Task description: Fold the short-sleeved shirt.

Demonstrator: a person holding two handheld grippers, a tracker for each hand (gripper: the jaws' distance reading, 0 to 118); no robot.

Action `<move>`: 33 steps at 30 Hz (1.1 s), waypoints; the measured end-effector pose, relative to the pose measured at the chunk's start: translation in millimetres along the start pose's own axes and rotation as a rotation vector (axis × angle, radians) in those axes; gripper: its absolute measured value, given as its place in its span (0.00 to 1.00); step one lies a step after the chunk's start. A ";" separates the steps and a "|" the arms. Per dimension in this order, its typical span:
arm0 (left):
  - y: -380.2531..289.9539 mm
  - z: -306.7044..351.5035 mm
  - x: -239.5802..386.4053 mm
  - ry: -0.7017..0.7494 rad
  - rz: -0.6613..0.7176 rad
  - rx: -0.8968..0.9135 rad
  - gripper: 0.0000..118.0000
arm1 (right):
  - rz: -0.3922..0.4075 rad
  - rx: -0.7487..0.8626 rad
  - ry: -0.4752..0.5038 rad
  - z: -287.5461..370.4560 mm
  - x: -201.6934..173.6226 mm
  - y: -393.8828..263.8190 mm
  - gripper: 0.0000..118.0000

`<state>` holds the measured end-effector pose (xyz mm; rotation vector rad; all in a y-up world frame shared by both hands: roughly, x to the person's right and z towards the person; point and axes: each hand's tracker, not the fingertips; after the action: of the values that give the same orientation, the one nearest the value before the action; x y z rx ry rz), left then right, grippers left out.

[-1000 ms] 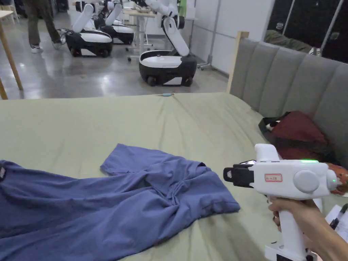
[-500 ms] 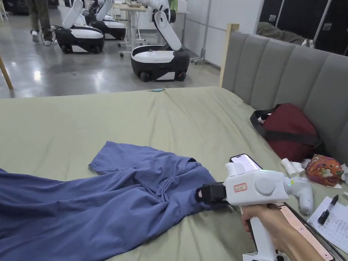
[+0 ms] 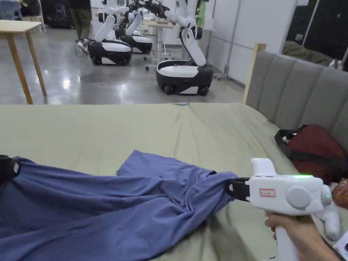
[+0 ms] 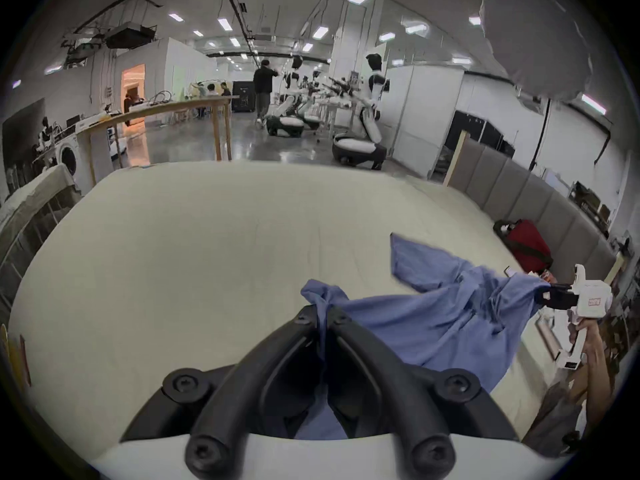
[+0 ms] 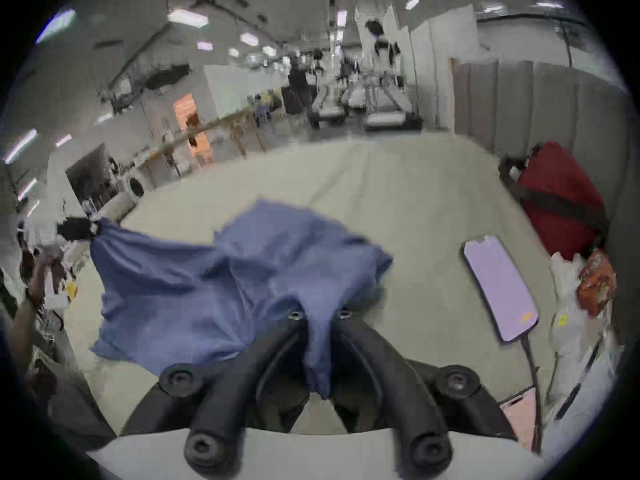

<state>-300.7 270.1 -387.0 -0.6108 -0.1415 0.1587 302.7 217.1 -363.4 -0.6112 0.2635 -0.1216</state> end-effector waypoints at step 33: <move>353.9 95.5 4.2 0.094 0.115 0.577 0.00 | 0.283 0.562 -0.058 49.7 -160.6 469.6 0.07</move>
<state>-351.2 610.1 -514.5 -0.0495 0.0331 0.2690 179.0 656.8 -563.7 -0.0161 0.2426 0.0949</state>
